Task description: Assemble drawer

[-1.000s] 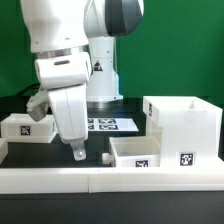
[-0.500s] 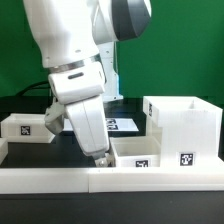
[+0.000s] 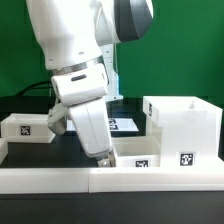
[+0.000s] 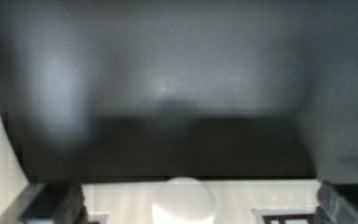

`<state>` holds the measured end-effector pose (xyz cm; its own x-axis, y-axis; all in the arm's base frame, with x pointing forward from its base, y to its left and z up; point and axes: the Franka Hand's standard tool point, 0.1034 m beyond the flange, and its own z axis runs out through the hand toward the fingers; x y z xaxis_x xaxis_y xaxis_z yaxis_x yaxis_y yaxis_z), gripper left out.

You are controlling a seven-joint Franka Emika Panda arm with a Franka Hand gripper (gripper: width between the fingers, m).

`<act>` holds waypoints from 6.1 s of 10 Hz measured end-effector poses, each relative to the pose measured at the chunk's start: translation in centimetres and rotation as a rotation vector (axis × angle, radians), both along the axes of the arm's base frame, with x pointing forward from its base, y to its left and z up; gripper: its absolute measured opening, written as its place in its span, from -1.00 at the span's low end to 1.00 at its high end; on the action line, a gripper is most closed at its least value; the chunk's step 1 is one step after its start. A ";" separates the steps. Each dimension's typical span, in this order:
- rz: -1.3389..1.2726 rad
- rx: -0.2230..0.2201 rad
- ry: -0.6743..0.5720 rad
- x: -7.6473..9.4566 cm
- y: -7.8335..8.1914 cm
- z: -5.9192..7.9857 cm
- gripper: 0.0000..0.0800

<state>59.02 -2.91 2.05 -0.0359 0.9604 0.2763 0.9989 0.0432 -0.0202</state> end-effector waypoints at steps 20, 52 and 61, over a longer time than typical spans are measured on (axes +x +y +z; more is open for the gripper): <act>-0.020 -0.047 0.017 0.4 0.8 0.8 0.62; -1.593 -0.111 0.195 -17.4 -11.0 3.2 0.62; -1.603 -0.107 0.132 -19.0 -9.2 0.8 0.62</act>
Offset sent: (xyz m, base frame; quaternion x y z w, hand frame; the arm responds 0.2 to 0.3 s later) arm 0.0113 0.0323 0.0056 -0.0117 0.0016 -0.0092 0.9999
